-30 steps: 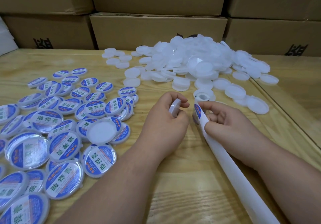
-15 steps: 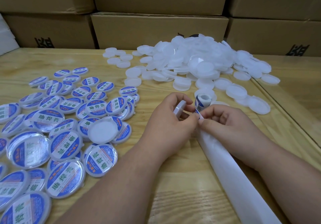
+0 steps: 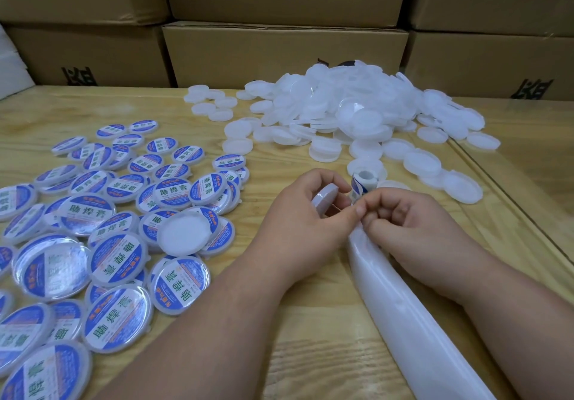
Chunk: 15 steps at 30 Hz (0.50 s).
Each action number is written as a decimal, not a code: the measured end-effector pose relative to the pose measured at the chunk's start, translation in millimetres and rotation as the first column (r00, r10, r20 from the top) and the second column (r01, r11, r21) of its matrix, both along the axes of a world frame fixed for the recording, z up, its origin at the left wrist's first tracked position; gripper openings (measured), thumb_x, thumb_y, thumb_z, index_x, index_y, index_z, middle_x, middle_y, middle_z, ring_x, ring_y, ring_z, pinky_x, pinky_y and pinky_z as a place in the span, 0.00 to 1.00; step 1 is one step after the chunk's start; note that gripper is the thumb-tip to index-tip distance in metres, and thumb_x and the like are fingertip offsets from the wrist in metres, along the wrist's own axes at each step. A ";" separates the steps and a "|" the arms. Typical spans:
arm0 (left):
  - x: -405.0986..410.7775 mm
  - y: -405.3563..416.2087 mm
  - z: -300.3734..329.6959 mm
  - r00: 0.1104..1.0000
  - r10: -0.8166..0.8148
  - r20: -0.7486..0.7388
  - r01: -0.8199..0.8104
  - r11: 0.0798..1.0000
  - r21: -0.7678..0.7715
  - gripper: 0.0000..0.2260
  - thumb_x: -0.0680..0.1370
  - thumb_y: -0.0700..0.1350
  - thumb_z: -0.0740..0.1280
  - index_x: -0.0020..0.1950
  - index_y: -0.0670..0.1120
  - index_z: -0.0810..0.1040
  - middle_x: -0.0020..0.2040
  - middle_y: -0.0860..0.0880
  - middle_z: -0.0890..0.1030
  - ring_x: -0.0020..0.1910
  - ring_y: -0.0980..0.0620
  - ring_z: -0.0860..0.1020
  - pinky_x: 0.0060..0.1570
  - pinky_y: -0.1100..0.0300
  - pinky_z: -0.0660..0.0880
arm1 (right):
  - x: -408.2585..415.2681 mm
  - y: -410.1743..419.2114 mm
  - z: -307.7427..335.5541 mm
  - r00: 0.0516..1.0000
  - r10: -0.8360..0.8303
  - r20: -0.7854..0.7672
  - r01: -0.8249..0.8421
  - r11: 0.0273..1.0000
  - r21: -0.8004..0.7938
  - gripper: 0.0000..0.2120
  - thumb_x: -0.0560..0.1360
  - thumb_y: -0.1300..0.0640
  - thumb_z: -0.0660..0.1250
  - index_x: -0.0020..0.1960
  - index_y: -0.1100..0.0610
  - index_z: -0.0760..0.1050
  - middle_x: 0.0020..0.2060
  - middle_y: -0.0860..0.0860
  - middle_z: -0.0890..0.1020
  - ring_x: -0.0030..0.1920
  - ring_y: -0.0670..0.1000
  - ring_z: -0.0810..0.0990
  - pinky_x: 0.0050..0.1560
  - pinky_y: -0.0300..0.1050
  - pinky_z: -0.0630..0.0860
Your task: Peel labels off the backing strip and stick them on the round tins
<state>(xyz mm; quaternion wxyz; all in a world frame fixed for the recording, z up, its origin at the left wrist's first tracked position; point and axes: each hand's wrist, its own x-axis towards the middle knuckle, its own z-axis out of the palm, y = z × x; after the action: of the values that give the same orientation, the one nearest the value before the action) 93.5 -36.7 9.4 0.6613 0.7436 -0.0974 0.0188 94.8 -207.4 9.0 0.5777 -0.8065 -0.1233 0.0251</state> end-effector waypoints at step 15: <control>1.6 4.3 2.5 1.000 0.001 -0.018 -0.001 1.000 0.000 0.09 0.76 0.45 0.76 0.50 0.55 0.79 0.41 0.56 0.82 0.36 0.58 0.77 0.35 0.66 0.73 | 0.4 -1.5 1.0 0.996 0.084 0.007 -0.084 0.996 0.039 0.06 0.76 0.59 0.73 0.46 0.48 0.84 0.35 0.51 0.78 0.39 0.50 0.74 0.43 0.48 0.72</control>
<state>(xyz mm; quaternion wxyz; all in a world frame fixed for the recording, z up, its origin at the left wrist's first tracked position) 95.1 -32.4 11.9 0.6621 0.7437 -0.0911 0.0122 95.2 -208.9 10.0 0.5915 -0.7892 -0.1591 0.0445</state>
